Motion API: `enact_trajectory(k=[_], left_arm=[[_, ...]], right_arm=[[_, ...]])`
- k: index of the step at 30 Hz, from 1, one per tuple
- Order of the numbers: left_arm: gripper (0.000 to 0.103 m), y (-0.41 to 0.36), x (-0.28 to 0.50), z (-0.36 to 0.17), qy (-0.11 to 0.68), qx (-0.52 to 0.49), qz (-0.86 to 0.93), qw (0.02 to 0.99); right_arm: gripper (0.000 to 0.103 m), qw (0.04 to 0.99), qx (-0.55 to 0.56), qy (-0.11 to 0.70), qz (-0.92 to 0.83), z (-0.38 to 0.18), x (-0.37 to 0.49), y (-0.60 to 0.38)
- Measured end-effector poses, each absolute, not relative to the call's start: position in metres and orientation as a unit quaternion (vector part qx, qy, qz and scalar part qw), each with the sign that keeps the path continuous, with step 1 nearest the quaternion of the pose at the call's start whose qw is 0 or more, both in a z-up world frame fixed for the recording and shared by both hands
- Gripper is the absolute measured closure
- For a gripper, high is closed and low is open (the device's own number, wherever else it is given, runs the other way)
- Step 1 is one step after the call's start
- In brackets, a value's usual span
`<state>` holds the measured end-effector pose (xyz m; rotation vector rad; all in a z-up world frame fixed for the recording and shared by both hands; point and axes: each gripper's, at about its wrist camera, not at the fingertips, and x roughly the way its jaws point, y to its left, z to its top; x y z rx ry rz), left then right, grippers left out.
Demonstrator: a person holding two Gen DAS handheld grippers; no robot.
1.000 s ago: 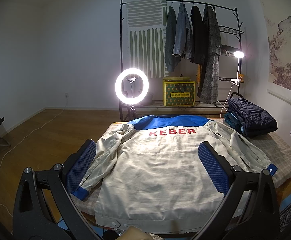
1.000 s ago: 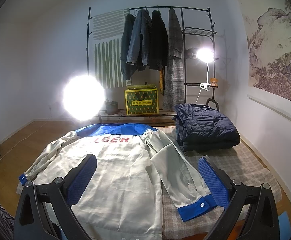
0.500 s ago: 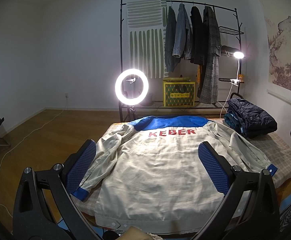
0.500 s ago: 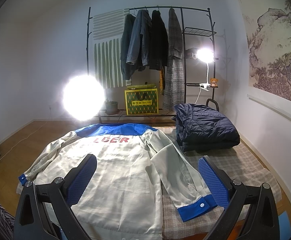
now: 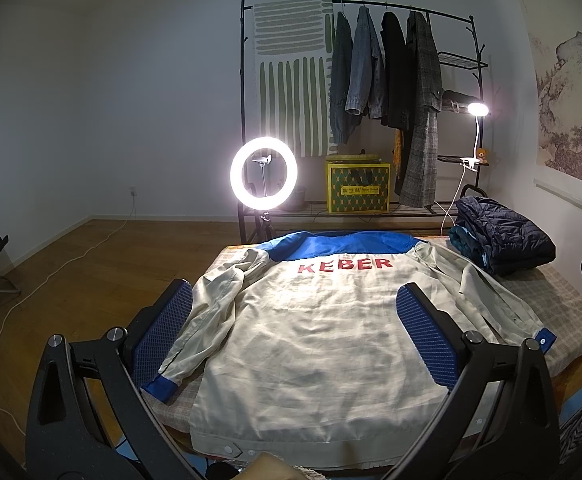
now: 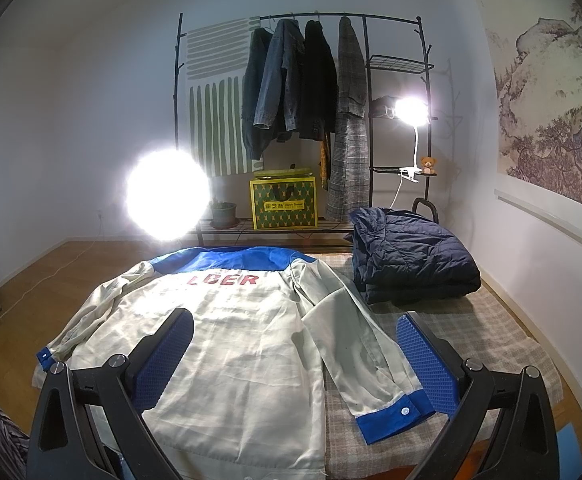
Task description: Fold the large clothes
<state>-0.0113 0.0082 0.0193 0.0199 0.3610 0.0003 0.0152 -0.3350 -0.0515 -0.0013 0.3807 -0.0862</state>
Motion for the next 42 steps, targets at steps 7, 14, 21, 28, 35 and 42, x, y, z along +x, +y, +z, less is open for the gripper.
enact_trajectory(k=[7,14,21,28,35,42], left_arm=[[0.0,0.014,-0.013,0.045,0.184,0.009,0.004,0.983],[0.0,0.016,0.002,0.032,0.192,0.013,0.012,0.981],[0.0,0.028,0.02,0.025,0.201,0.016,0.027,0.979],[0.0,0.036,0.032,0.011,0.21,0.028,0.047,0.976],[0.0,0.065,0.055,-0.006,0.226,0.017,0.062,0.972],[0.01,0.12,0.086,-0.03,0.261,0.001,0.096,0.961]], right_arm=[[0.0,0.981,-0.001,0.191,-0.042,-0.052,0.017,-0.334],[0.0,0.98,-0.004,0.194,-0.036,-0.055,0.027,-0.33],[0.0,0.98,-0.011,0.199,-0.026,-0.059,0.046,-0.319],[0.0,0.978,-0.019,0.206,-0.006,-0.064,0.07,-0.3],[0.001,0.976,-0.023,0.215,0.023,-0.068,0.104,-0.278],[0.001,0.972,-0.027,0.229,0.05,-0.078,0.15,-0.256]])
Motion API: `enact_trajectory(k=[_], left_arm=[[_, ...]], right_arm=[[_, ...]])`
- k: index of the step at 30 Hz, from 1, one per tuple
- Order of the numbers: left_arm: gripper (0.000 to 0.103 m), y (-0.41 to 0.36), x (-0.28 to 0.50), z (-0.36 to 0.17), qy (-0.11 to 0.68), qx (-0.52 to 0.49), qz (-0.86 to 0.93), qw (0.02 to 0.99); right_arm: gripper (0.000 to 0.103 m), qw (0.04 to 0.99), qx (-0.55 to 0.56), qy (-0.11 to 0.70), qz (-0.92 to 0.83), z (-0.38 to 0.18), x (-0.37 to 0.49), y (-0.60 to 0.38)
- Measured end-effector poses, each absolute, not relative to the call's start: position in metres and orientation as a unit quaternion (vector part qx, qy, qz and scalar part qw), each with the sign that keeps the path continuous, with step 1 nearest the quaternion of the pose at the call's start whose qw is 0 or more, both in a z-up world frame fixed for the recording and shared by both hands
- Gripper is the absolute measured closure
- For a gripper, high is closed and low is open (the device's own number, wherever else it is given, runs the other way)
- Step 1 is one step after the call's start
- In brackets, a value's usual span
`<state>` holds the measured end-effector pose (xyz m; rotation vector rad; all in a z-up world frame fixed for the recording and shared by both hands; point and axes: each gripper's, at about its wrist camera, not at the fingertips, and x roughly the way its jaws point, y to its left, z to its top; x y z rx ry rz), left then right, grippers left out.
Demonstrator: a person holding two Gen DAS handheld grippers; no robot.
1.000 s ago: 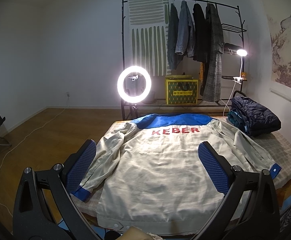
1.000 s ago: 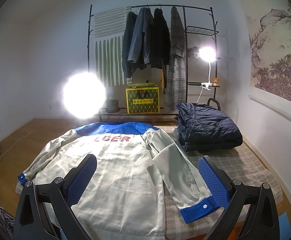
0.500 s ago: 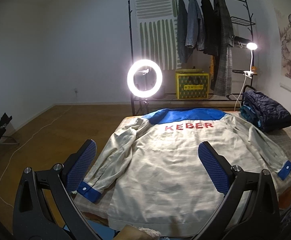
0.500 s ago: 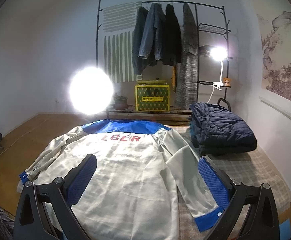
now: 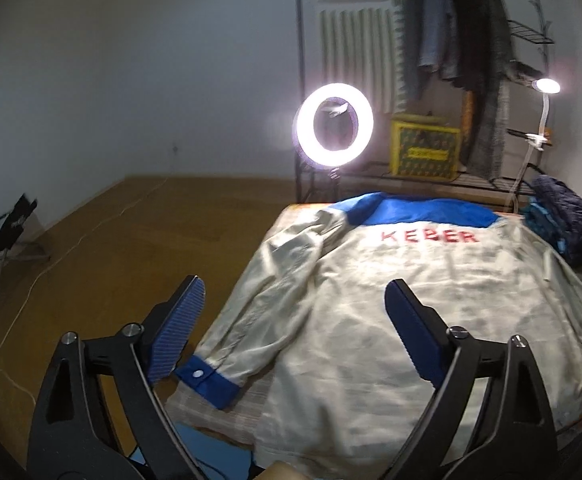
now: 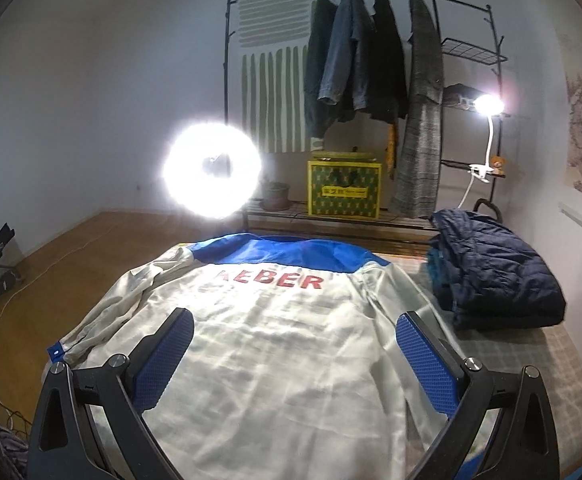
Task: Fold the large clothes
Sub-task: 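Move the left tool to the blue-cuffed sleeve and grasp it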
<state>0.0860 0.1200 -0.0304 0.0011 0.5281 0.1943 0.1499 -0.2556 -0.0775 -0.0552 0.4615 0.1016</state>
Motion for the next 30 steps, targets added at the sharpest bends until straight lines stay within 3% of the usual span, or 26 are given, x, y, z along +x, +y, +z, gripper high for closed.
enact_trajectory(k=[7,20,30], left_arm=[[0.022,0.205,0.13,-0.075,0.334,-0.088,0.11,0.932],[0.022,0.317,0.198,-0.195,0.48,-0.247,0.066,0.839],[0.022,0.352,0.216,-0.257,0.527,-0.268,0.077,0.803]], right_arm=[[0.007,0.963,0.005,0.254,0.086,-0.099,0.197,-0.24],[0.007,0.934,0.014,0.33,0.136,-0.15,0.245,-0.223],[0.007,0.92,0.009,0.368,0.134,-0.173,0.258,-0.221]])
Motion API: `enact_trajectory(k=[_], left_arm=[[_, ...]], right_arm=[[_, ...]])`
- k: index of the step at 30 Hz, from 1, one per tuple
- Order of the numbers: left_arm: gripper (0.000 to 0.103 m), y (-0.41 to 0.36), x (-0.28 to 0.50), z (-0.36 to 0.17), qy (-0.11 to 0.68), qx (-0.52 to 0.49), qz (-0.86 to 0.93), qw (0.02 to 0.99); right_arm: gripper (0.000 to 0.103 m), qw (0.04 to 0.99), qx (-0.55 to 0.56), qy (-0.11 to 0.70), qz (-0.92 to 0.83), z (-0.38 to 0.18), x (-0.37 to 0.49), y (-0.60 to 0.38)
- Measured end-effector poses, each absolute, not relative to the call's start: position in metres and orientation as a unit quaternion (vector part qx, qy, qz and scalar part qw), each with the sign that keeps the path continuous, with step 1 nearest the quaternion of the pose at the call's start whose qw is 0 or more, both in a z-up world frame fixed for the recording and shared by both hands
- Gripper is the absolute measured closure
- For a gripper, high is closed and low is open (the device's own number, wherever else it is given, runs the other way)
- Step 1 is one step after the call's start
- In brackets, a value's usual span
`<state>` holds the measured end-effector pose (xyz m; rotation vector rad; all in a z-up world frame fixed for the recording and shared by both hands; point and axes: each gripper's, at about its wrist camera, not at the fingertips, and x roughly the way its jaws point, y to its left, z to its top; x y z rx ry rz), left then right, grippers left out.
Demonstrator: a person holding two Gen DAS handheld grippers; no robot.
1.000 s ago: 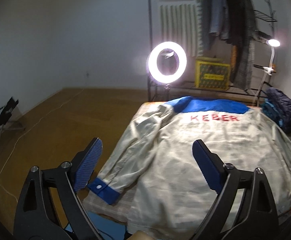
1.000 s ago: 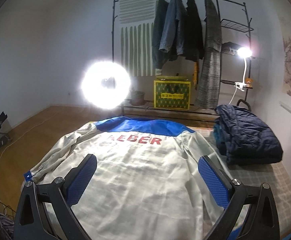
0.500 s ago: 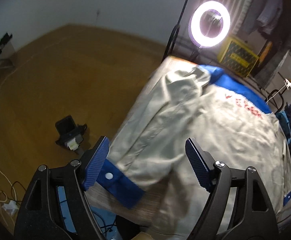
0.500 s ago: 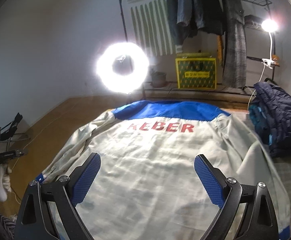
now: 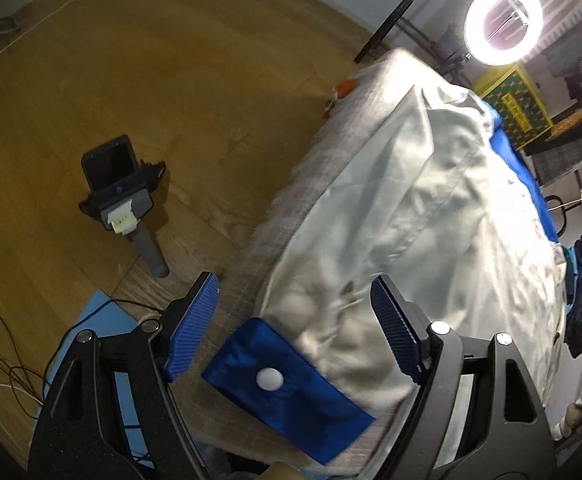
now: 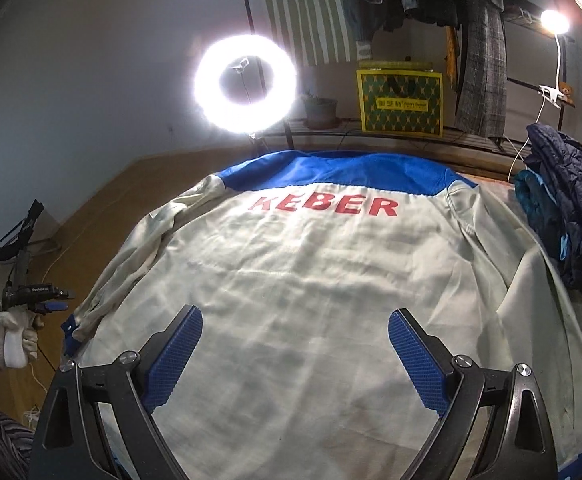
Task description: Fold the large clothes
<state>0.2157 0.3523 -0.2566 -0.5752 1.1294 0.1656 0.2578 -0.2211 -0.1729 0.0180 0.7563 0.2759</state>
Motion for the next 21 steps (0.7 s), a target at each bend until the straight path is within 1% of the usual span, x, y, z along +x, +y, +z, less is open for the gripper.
enact_trajectory(k=[3,5,7,10,11,12,13,14,15,16,21], left_arm=[[0.022,0.349,0.22,-0.271,0.545,-0.264,0.067,0.793],[0.026,0.347,0.223,-0.274,0.548,-0.26,0.06,0.793],[0.042,0.343,0.225,-0.275,0.552,-0.256,0.05,0.792],[0.054,0.34,0.23,-0.275,0.554,-0.245,0.052,0.794],[0.056,0.341,0.23,-0.275,0.554,-0.241,0.052,0.795],[0.065,0.34,0.231,-0.274,0.554,-0.238,0.053,0.796],[0.078,0.341,0.23,-0.273,0.554,-0.236,0.056,0.797],[0.083,0.342,0.23,-0.272,0.553,-0.236,0.058,0.797],[0.091,0.344,0.229,-0.272,0.551,-0.238,0.06,0.798],[0.095,0.346,0.228,-0.269,0.546,-0.243,0.059,0.8],[0.1,0.344,0.226,-0.248,0.522,-0.219,0.062,0.822]], right_arm=[[0.007,0.918,0.005,0.372,0.135,-0.177,0.261,-0.218],[0.007,0.918,0.001,0.373,0.135,-0.179,0.262,-0.215],[0.007,0.917,-0.001,0.375,0.136,-0.18,0.263,-0.213],[0.007,0.917,-0.006,0.375,0.137,-0.182,0.263,-0.211],[0.007,0.917,-0.008,0.374,0.136,-0.182,0.263,-0.21],[0.007,0.917,-0.01,0.374,0.136,-0.183,0.263,-0.209],[0.007,0.917,-0.01,0.374,0.136,-0.183,0.263,-0.209],[0.007,0.917,-0.011,0.374,0.136,-0.183,0.263,-0.209],[0.007,0.917,-0.009,0.374,0.136,-0.182,0.263,-0.209],[0.007,0.917,-0.009,0.374,0.136,-0.182,0.263,-0.209],[0.007,0.917,-0.008,0.374,0.136,-0.181,0.262,-0.209]])
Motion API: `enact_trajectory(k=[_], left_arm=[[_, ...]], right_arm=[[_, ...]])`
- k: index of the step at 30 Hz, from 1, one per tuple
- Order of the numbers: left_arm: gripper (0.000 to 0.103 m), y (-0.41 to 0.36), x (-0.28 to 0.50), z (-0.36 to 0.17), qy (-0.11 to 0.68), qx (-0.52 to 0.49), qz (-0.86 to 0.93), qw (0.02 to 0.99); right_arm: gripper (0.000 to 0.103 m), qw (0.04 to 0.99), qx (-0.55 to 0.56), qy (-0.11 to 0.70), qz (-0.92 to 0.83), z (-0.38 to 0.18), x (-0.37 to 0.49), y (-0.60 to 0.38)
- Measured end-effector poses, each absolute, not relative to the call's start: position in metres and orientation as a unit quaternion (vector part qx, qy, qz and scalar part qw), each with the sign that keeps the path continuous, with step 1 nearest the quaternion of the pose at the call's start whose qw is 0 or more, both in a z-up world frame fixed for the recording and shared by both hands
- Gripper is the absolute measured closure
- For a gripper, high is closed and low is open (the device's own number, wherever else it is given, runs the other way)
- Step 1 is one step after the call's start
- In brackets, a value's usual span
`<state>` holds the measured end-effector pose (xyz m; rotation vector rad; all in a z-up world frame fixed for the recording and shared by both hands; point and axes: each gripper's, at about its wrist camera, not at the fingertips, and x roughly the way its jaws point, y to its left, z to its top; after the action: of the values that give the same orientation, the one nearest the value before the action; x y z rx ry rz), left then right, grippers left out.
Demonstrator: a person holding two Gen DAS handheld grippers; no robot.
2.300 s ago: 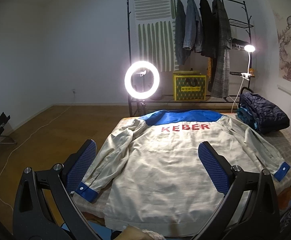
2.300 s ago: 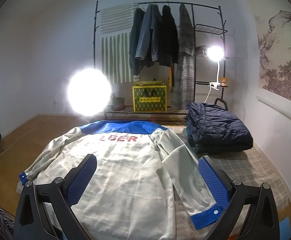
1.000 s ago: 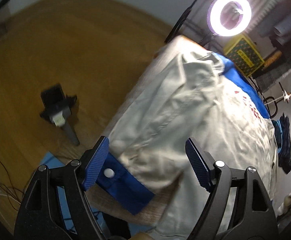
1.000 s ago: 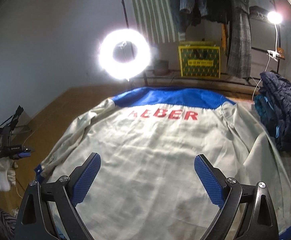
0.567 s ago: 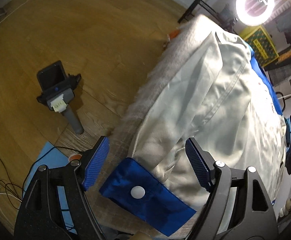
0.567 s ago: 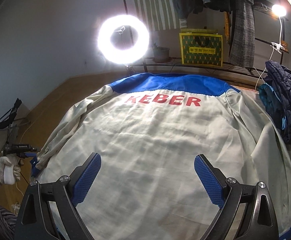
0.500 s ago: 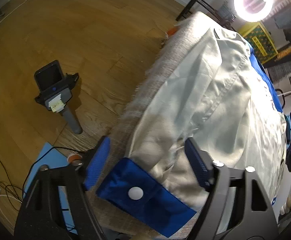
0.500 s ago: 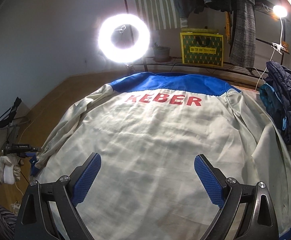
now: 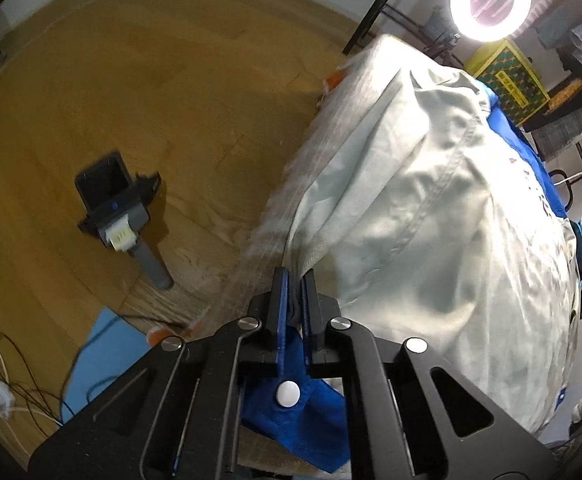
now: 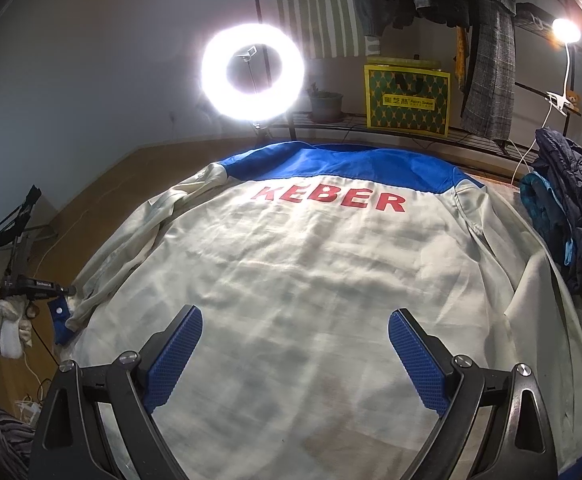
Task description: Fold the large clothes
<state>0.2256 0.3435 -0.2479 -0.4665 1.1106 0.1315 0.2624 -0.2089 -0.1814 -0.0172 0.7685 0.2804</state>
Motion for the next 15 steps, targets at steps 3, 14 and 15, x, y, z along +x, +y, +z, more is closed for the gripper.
enact_trajectory(k=[3,14,15], left_arm=[[0.1,0.347,0.222,-0.219,0.487,-0.218,0.068,0.843],[0.101,0.308,0.19,-0.082,0.319,-0.15,0.061,0.934],[0.101,0.296,0.187,-0.075,0.313,-0.137,0.051,0.938]], right_arm=[[0.007,0.916,-0.009,0.377,0.138,-0.182,0.262,-0.208],[0.02,0.89,0.003,0.424,0.166,-0.199,0.265,-0.204],[0.021,0.889,0.004,0.427,0.166,-0.2,0.266,-0.204]])
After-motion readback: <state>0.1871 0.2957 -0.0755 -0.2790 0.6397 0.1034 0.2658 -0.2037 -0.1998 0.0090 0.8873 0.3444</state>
